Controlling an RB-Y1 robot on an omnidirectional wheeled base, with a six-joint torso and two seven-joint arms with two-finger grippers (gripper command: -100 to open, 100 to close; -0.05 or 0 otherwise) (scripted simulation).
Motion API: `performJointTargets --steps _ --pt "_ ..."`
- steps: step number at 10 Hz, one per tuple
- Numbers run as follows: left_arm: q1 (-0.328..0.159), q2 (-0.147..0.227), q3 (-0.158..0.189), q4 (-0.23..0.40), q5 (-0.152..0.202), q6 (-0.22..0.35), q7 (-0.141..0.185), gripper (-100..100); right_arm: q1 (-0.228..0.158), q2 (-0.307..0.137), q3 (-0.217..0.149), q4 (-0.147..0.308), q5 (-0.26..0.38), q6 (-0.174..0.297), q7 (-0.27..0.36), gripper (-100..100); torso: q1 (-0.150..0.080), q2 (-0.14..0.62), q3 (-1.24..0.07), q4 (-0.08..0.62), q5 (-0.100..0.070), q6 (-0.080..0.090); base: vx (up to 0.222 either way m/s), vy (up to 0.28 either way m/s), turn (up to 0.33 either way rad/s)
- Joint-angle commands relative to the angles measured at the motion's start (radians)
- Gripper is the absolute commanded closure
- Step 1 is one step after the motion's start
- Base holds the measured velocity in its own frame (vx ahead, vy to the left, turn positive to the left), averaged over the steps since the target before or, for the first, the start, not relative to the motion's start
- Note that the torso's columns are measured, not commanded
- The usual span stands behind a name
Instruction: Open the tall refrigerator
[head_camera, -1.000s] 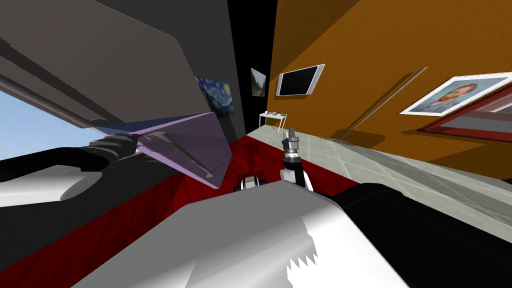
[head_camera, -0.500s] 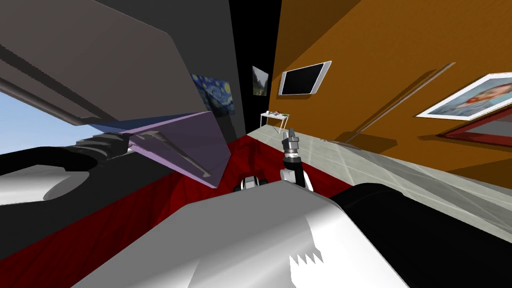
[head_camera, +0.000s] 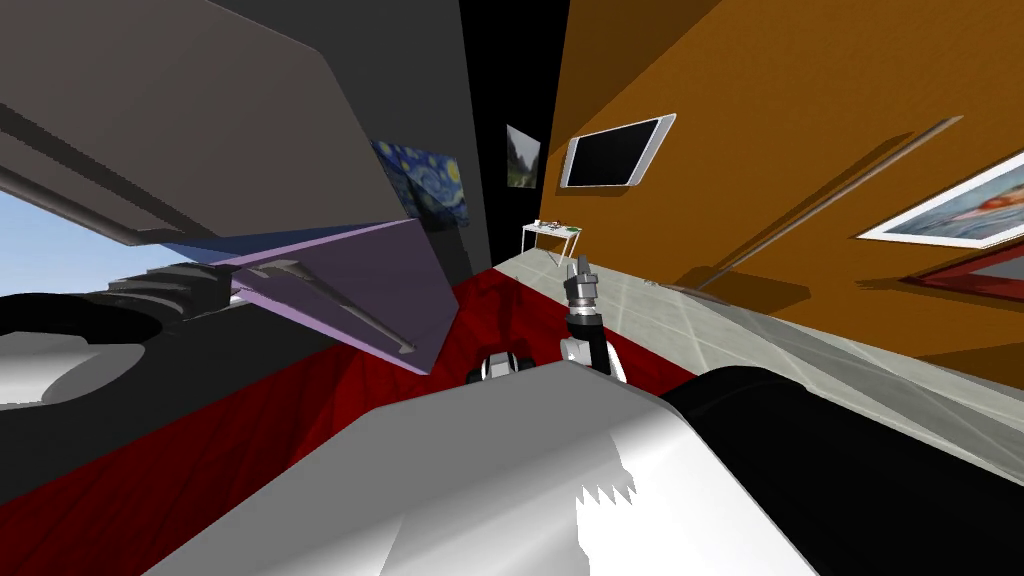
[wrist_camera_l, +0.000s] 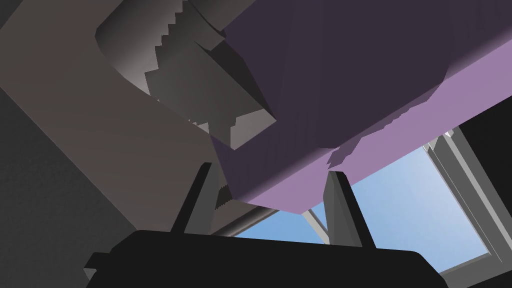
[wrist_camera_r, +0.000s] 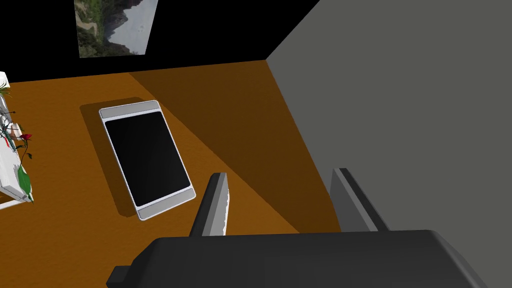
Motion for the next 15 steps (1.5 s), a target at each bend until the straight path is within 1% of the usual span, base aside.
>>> performJointTargets --steps 1,2,3,4,5,6,7,8,9,10,11,12,13,14,15 --pt "0.007 0.003 -0.02 0.076 0.019 -0.044 0.0 100 0.0 0.0 0.0 0.0 0.0 0.0 0.0 0 0.007 0.002 0.001 0.003 -0.001 0.001 0.024 -0.078 -0.008" --pt "0.008 0.055 -0.033 0.108 0.066 -0.088 -0.015 100 0.0 0.0 0.0 0.0 0.0 0.0 0.0 0 0.015 0.002 0.0 0.004 -0.002 0.001 0.027 -0.211 0.165" --pt "0.008 0.058 -0.033 0.14 0.077 -0.113 -0.015 100 0.0 0.0 0.0 0.0 0.0 0.0 0.0 0 0.005 0.004 0.002 0.005 -0.003 -0.004 0.022 -0.272 0.14" --pt "0.008 0.058 -0.033 0.163 0.077 -0.137 -0.015 100 0.0 0.0 0.0 0.0 0.0 0.0 0.0 0 0.001 0.009 0.005 0.006 -0.004 -0.005 0.029 -0.182 0.021" --pt "0.008 0.058 -0.033 0.194 0.077 -0.144 -0.015 100 0.0 0.0 0.0 0.0 0.0 0.0 0.0 0 0.006 0.011 0.006 0.009 -0.006 -0.003 0.019 -0.08 -0.014" --pt "0.01 0.113 -0.045 0.233 0.133 -0.189 -0.029 100 0.0 0.0 0.0 0.0 0.0 0.0 0.0 0 0.012 0.012 0.006 0.01 -0.006 -0.004 0.008 -0.22 0.179" --pt "0.01 0.113 -0.045 0.26 0.135 -0.216 -0.029 100 0.0 0.0 0.0 0.0 0.0 0.0 0.0 0 -0.001 0.017 0.009 0.012 -0.009 -0.01 0.025 -0.29 0.12" --pt "0.01 0.113 -0.045 0.287 0.135 -0.243 -0.029 100 0.0 0.0 0.0 0.0 0.0 0.0 0.0 0 -0.007 0.021 0.013 0.013 -0.011 -0.011 0.019 -0.176 0.018" --pt "0.01 0.113 -0.045 0.324 0.135 -0.243 -0.029 100 0.0 0.0 0.0 0.0 0.0 0.0 0.0 0 0.0 0.023 0.014 0.016 -0.013 -0.009 0.004 -0.059 -0.026" --pt "0.01 0.121 -0.06 0.315 0.143 -0.243 -0.027 100 0.0 0.0 0.0 0.0 0.0 0.0 0.0 0 0.006 0.025 0.014 0.018 -0.013 -0.011 -0.001 -0.011 0.014" --pt "-0.002 0.116 -0.057 0.345 0.131 -0.238 -0.027 100 0.0 -0.001 0.0 0.0 0.0 0.0 0.0 0 0.004 0.026 0.015 0.017 -0.012 -0.012 0.08 -0.163 0.075" --pt "-0.002 0.116 -0.057 0.345 0.131 -0.238 -0.027 100 0.0 0.0 0.0 0.0 0.0 0.0 0.0 0 -0.006 0.023 0.014 0.015 -0.012 -0.015 0.091 -0.185 0.069" --pt "-0.013 0.111 -0.053 0.37 0.118 -0.229 -0.026 100 0.0 0.0 0.0 0.0 0.0 0.0 0.0 0 -0.006 0.023 0.014 0.015 -0.012 -0.013 0.126 -0.227 0.067" --pt "-0.013 0.111 -0.053 0.37 0.118 -0.229 -0.026 100 0.0 0.0 0.0 0.0 0.0 0.0 0.0 0 -0.006 0.021 0.012 0.015 -0.013 -0.012 0.11 -0.219 0.071" --pt "-0.025 0.106 -0.049 0.395 0.105 -0.22 -0.025 100 0.0 0.0 0.0 0.0 0.0 0.0 0.0 0 -0.003 0.021 0.012 0.015 -0.013 -0.009 0.111 -0.241 0.06"
